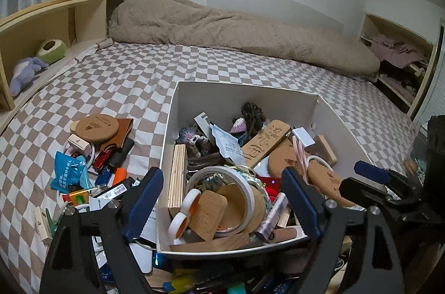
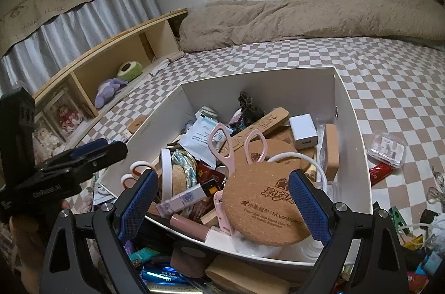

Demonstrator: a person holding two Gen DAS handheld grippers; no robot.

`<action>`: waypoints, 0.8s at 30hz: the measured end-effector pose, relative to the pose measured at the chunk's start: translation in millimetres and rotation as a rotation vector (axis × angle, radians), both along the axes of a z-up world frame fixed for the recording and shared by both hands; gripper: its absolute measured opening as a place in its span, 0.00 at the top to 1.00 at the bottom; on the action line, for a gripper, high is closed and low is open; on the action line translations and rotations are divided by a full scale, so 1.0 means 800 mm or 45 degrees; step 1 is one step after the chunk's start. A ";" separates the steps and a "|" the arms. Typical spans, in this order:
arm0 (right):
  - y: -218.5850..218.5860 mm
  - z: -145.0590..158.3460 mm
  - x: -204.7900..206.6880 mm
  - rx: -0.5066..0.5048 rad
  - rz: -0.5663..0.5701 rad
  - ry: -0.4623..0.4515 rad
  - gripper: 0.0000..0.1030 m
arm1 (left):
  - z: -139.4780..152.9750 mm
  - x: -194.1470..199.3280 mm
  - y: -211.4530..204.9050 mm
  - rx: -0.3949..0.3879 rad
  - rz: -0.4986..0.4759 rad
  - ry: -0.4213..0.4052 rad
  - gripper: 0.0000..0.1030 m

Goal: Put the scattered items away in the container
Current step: 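Move both tools back from the white box toward remaining items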

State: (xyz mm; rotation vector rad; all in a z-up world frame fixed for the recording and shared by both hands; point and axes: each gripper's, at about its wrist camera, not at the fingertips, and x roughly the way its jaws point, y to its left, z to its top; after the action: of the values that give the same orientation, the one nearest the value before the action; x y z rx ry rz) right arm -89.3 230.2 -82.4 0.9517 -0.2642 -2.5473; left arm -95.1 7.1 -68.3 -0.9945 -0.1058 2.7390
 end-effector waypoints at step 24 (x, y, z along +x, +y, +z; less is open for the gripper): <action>0.010 0.002 0.004 0.123 -0.096 0.054 0.00 | -0.017 -0.006 0.009 -0.095 -0.002 -0.031 0.00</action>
State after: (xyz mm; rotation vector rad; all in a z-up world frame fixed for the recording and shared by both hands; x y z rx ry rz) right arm -86.2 238.4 -81.1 0.9385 -0.1686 -2.6666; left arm -100.1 14.6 -81.8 -1.0471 -0.0075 2.7482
